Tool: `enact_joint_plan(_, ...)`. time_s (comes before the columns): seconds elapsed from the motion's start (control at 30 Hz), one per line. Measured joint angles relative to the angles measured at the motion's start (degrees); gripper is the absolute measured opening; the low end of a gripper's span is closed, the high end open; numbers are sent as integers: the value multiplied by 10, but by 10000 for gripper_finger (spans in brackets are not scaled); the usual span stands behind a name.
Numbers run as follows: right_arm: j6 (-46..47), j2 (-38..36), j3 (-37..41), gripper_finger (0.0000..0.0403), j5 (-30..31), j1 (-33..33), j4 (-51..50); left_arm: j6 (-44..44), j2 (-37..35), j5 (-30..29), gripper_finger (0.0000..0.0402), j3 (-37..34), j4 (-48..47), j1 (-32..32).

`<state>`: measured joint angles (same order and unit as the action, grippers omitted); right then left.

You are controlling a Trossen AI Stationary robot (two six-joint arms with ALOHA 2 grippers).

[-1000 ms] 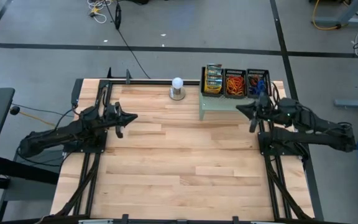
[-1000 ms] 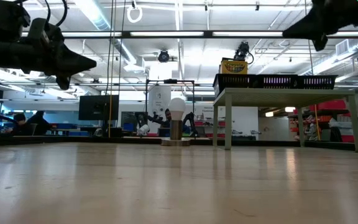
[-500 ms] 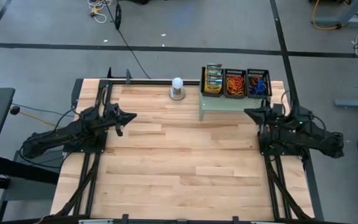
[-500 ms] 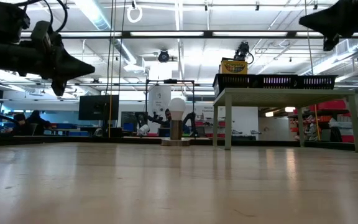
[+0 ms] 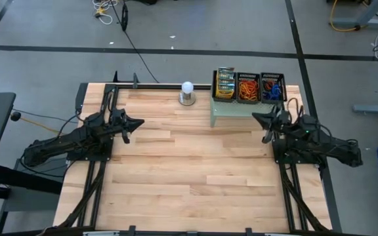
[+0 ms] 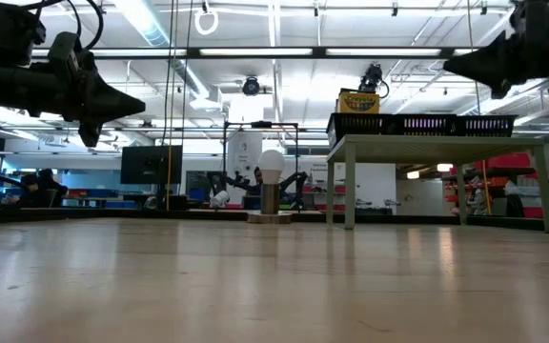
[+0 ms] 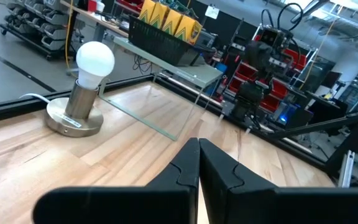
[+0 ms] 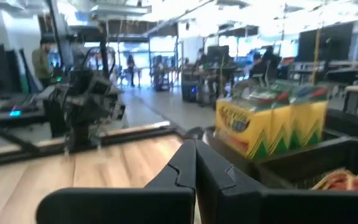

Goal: Pick & Place Office Desk Supplies
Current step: Return to Home Position

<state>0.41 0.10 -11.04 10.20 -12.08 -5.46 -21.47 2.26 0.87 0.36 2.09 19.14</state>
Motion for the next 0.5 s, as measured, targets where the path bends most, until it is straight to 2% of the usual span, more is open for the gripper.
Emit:
enact_joint_plan(0.23, 32, 0, 30, 0, 1, 0, -12, 0, 0, 0, 9, 0, 0, 0)
enact_joint_plan(0.4, 52, 2, 80, 6, 5, 0, 71, 0, 0, 0, 9, 0, 0, 0)
enact_joint_plan(0.5, 66, 2, 104, 18, 48, 0, 101, 0, 0, 0, 9, 0, 0, 0)
